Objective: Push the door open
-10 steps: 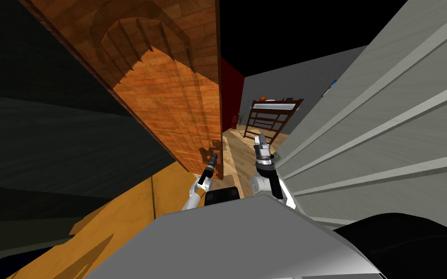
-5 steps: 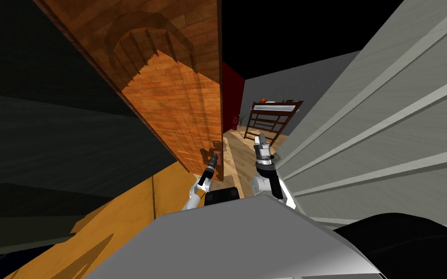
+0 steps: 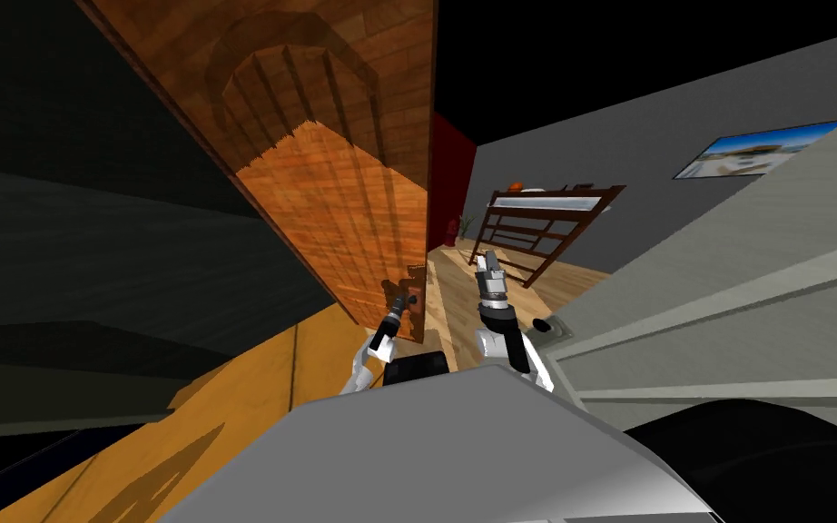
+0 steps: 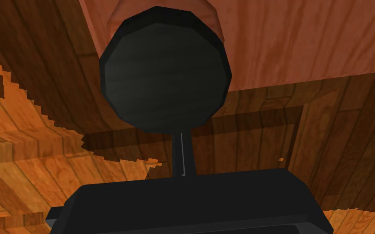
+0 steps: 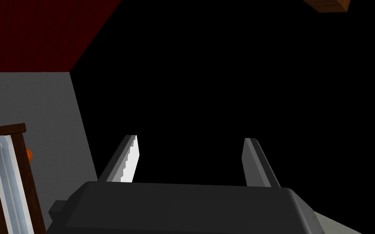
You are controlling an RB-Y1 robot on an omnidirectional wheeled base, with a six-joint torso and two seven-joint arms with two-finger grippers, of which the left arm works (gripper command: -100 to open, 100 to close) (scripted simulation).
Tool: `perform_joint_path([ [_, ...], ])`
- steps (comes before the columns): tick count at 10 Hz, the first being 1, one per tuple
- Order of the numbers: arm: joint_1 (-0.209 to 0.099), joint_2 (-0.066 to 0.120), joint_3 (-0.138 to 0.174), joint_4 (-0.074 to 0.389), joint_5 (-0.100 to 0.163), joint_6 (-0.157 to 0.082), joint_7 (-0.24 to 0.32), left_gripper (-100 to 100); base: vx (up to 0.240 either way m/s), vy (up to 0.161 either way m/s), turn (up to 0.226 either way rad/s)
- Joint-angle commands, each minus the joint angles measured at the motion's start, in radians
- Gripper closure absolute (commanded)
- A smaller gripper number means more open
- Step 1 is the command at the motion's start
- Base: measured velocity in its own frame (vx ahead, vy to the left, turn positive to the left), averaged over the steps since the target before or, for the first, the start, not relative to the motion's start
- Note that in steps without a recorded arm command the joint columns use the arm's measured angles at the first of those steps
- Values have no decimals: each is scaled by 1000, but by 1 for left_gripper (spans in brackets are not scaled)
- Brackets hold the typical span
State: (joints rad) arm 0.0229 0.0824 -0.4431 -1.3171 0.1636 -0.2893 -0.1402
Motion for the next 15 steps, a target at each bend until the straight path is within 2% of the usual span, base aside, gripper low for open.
perform_joint_path([
  [1,5,9,-3,-5,2,0,-7,100,242,-37,262],
  [2,29,-3,-22,-19,-5,2,-24,-100,-31,-8,180],
  [3,29,-3,-22,-19,-5,2,-24,-100,-199,-16,17],
  [5,51,-21,-38,-33,-10,3,-40,-100,-222,50,47],
  [8,87,-75,-66,-56,-18,6,-66,-100,-239,52,73],
  [9,97,-98,-73,-63,-21,6,-74,-100,-179,20,65],
  [10,89,-84,-68,-54,-19,3,-68,-100,-80,2,9],
  [11,81,-60,-62,-45,-20,1,-69,-100,100,-78,-42],
  [13,74,-51,-57,-40,-21,0,-69,-100,180,-94,-7],
  [15,64,-52,-50,-31,-22,-2,-68,-100,208,-74,-22],
])
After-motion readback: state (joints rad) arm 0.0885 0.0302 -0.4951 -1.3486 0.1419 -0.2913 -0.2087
